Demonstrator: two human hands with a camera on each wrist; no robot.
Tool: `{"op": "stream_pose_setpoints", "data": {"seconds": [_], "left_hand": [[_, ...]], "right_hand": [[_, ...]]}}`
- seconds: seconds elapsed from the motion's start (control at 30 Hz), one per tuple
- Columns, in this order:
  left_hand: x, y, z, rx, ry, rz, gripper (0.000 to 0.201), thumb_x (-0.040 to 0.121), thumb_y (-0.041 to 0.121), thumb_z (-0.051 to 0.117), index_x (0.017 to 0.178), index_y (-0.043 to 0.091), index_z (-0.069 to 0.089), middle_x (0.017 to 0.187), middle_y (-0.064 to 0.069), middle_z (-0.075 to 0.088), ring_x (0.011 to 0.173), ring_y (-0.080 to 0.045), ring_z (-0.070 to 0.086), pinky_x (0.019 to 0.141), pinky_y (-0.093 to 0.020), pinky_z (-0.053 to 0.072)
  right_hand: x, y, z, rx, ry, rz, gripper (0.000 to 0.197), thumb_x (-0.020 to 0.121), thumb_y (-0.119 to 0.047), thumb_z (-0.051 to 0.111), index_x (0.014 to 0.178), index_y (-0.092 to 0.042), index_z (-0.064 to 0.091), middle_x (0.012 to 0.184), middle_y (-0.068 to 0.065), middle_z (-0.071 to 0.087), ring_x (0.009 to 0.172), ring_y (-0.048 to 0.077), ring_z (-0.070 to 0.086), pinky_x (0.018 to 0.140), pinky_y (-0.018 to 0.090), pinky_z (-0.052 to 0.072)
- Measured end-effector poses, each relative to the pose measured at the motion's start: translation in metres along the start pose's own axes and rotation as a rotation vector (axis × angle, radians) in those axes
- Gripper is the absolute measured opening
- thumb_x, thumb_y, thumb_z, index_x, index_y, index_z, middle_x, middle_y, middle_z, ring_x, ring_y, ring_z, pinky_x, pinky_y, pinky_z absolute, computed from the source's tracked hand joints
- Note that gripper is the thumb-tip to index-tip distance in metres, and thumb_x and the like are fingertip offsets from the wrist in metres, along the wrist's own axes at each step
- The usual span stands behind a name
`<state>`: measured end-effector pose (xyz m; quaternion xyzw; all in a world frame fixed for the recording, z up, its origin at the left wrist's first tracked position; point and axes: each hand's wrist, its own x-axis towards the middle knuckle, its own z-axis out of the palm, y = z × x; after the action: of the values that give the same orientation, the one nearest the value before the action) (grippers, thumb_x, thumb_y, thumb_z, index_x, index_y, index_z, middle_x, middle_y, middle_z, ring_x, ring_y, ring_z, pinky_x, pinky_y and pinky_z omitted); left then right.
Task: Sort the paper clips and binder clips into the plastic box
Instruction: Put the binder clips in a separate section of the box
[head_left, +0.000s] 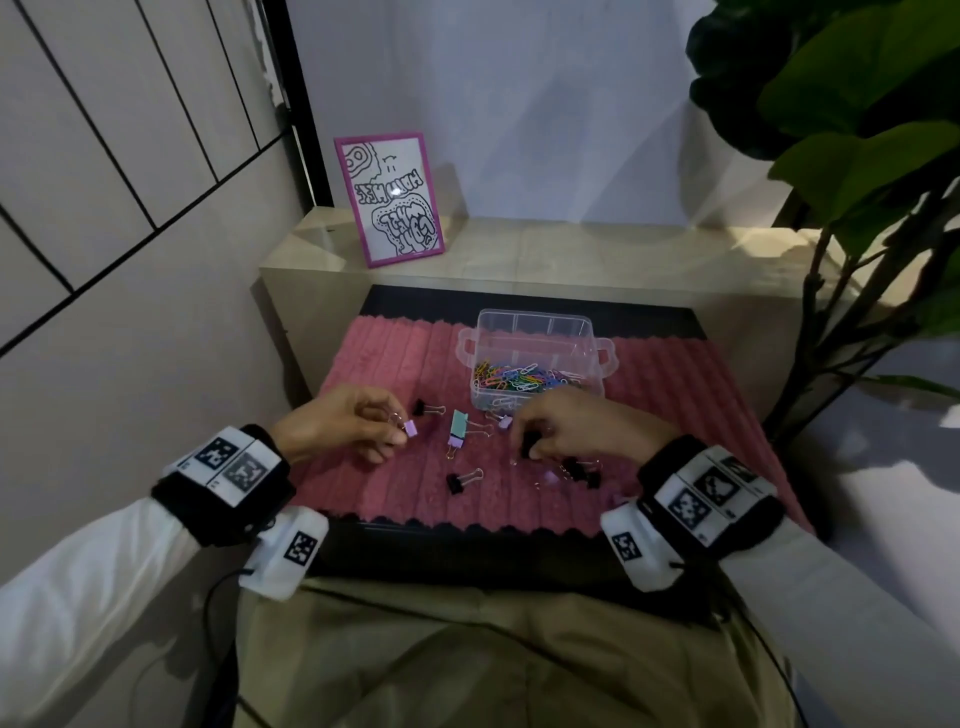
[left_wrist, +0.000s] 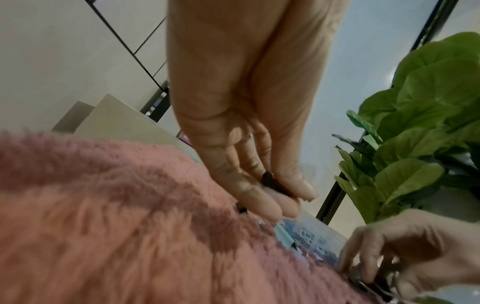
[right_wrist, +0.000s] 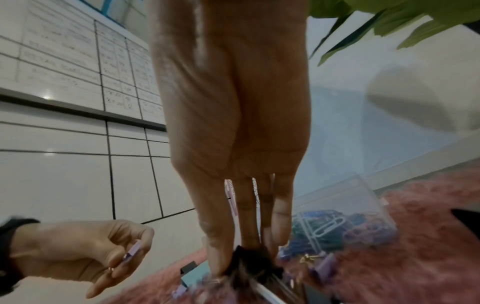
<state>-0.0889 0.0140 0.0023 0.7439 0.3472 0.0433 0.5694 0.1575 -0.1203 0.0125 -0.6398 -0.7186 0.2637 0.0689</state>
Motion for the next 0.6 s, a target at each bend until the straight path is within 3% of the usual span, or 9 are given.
{"op": "stream_pose_setpoints", "data": {"seconds": [0.13, 0.23, 0.3, 0.37, 0.47, 0.53, 0.6], "left_hand": [[0.007, -0.001, 0.012, 0.076, -0.020, -0.016, 0.014, 0.079, -0.004, 0.063, 0.080, 0.010, 0.061, 0.067, -0.005, 0.067, 0.053, -0.006, 0.064, 0.052, -0.016, 0.054], [0.008, 0.002, 0.012, 0.145, -0.015, -0.005, 0.013, 0.079, -0.002, 0.064, 0.080, 0.010, 0.060, 0.073, -0.010, 0.065, 0.054, -0.004, 0.063, 0.052, -0.015, 0.053], [0.007, 0.004, 0.010, 0.177, -0.011, -0.006, 0.012, 0.079, -0.001, 0.065, 0.081, 0.009, 0.060, 0.073, -0.010, 0.064, 0.053, -0.004, 0.063, 0.050, -0.016, 0.052], [0.007, 0.004, 0.012, 0.214, 0.001, -0.007, 0.012, 0.079, 0.000, 0.066, 0.080, 0.010, 0.059, 0.073, -0.010, 0.064, 0.051, -0.003, 0.061, 0.047, -0.017, 0.052], [0.011, 0.007, 0.026, 0.312, -0.021, 0.029, 0.016, 0.078, 0.004, 0.067, 0.075, 0.015, 0.057, 0.066, -0.004, 0.062, 0.047, -0.002, 0.059, 0.046, -0.017, 0.051], [0.015, 0.009, 0.037, 0.359, -0.038, 0.074, 0.016, 0.078, 0.007, 0.069, 0.074, 0.019, 0.058, 0.067, -0.001, 0.063, 0.049, -0.003, 0.060, 0.051, -0.021, 0.054], [0.019, 0.014, 0.044, 0.345, -0.061, 0.105, 0.010, 0.078, 0.009, 0.070, 0.079, 0.015, 0.062, 0.072, -0.004, 0.065, 0.054, -0.006, 0.062, 0.059, -0.026, 0.056]], "right_hand": [[0.027, -0.029, 0.001, -0.103, 0.122, -0.106, 0.022, 0.085, -0.001, 0.054, 0.106, -0.006, 0.061, 0.100, 0.010, 0.066, 0.092, 0.020, 0.059, 0.081, 0.030, 0.044], [0.044, -0.045, 0.009, -0.221, 0.086, -0.134, 0.033, 0.085, 0.008, 0.044, 0.116, -0.001, 0.054, 0.105, 0.018, 0.062, 0.099, 0.029, 0.057, 0.081, 0.035, 0.043], [0.048, -0.048, 0.018, -0.350, 0.058, -0.138, 0.034, 0.088, 0.005, 0.040, 0.119, 0.001, 0.051, 0.111, 0.020, 0.058, 0.105, 0.032, 0.055, 0.082, 0.041, 0.044], [0.049, -0.049, 0.028, -0.458, 0.123, -0.119, 0.031, 0.091, 0.001, 0.038, 0.121, 0.001, 0.048, 0.115, 0.020, 0.055, 0.108, 0.033, 0.052, 0.080, 0.043, 0.044], [0.046, -0.043, 0.033, -0.475, 0.199, -0.054, 0.029, 0.089, 0.000, 0.043, 0.119, -0.002, 0.044, 0.110, 0.020, 0.055, 0.104, 0.033, 0.054, 0.076, 0.042, 0.044], [0.038, -0.035, 0.027, -0.366, 0.195, -0.041, 0.024, 0.087, -0.003, 0.050, 0.111, -0.003, 0.049, 0.104, 0.017, 0.059, 0.098, 0.031, 0.057, 0.074, 0.039, 0.044], [0.027, -0.022, 0.010, -0.186, 0.197, 0.021, 0.021, 0.084, -0.011, 0.061, 0.104, -0.007, 0.056, 0.095, 0.009, 0.060, 0.089, 0.024, 0.057, 0.067, 0.029, 0.041]]}}
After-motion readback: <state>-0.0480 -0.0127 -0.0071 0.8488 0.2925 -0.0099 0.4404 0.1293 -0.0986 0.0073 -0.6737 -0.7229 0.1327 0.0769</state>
